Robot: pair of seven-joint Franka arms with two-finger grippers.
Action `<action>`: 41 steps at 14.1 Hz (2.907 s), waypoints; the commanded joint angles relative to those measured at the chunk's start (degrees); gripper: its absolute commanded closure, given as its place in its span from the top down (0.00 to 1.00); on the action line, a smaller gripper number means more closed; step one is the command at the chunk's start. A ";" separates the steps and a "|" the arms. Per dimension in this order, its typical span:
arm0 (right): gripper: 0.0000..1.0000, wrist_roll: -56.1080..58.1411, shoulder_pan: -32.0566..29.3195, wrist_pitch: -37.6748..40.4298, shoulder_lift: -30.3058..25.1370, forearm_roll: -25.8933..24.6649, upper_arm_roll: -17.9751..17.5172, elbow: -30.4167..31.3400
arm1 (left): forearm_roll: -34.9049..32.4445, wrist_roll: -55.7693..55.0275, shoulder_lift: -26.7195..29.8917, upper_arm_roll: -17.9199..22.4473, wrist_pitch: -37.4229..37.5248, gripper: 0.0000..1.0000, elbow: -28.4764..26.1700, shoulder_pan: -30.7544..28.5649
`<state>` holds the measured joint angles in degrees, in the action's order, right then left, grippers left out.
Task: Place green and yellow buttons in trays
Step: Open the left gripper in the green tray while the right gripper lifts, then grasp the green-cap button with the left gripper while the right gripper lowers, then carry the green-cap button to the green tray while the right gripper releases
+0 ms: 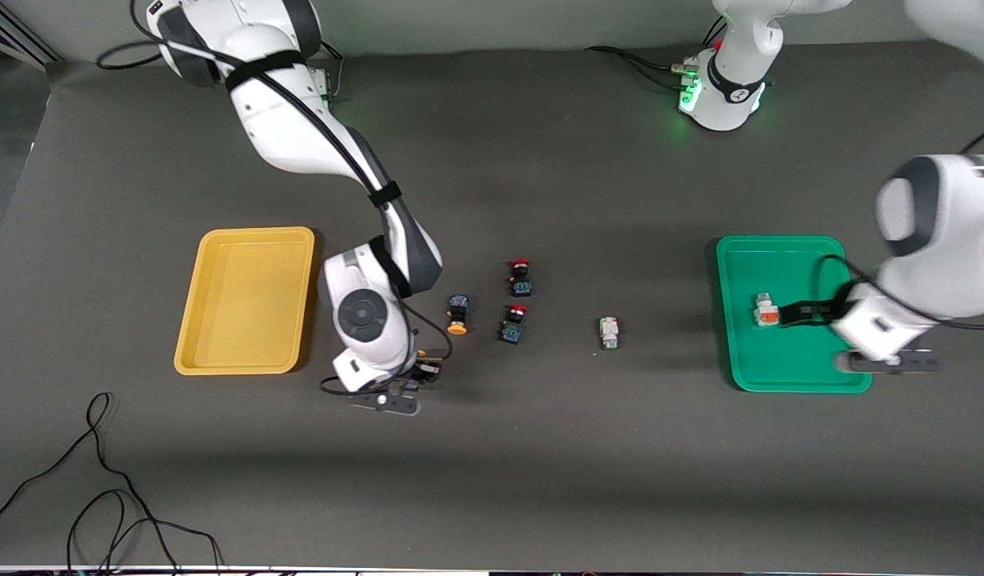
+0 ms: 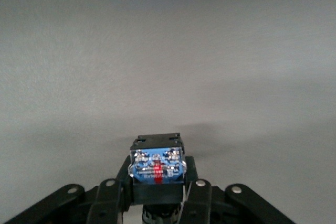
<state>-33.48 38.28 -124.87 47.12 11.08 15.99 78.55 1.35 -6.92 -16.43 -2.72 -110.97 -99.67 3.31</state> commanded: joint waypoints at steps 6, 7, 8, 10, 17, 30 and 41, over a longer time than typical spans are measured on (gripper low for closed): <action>0.00 21.22 -1.89 23.10 -26.61 -0.80 11.58 14.93 | -0.73 -23.48 -9.13 0.62 -12.05 1.00 0.97 21.02; 0.00 24.91 -1.89 22.75 -28.47 -0.88 14.04 18.10 | -0.91 -23.66 -11.06 0.62 -14.00 1.00 0.70 21.55; 0.00 29.13 -1.80 22.14 -29.36 -0.89 16.68 20.48 | -0.99 -23.66 -12.90 0.62 -15.32 1.00 0.35 21.82; 0.00 35.56 -1.63 17.85 -29.63 -0.89 20.47 24.96 | -0.91 -24.45 -16.77 0.62 -19.53 1.00 0.00 21.82; 0.00 43.58 -2.33 -12.04 -28.31 -0.80 21.10 45.88 | -0.30 -26.48 -20.92 0.62 -21.40 0.88 -0.88 22.53; 1.00 46.05 -3.56 -23.40 -21.19 -0.01 20.48 49.24 | 2.43 -28.25 -7.23 -0.18 1.61 0.18 6.24 18.06; 1.00 22.61 7.41 3.58 -26.22 4.90 20.40 29.40 | -4.32 12.19 5.36 0.35 0.62 0.15 -9.81 -11.91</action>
<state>-5.17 42.07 -122.44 16.82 12.82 35.98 113.08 -0.67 2.46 -12.84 -1.51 -103.87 -102.67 -6.83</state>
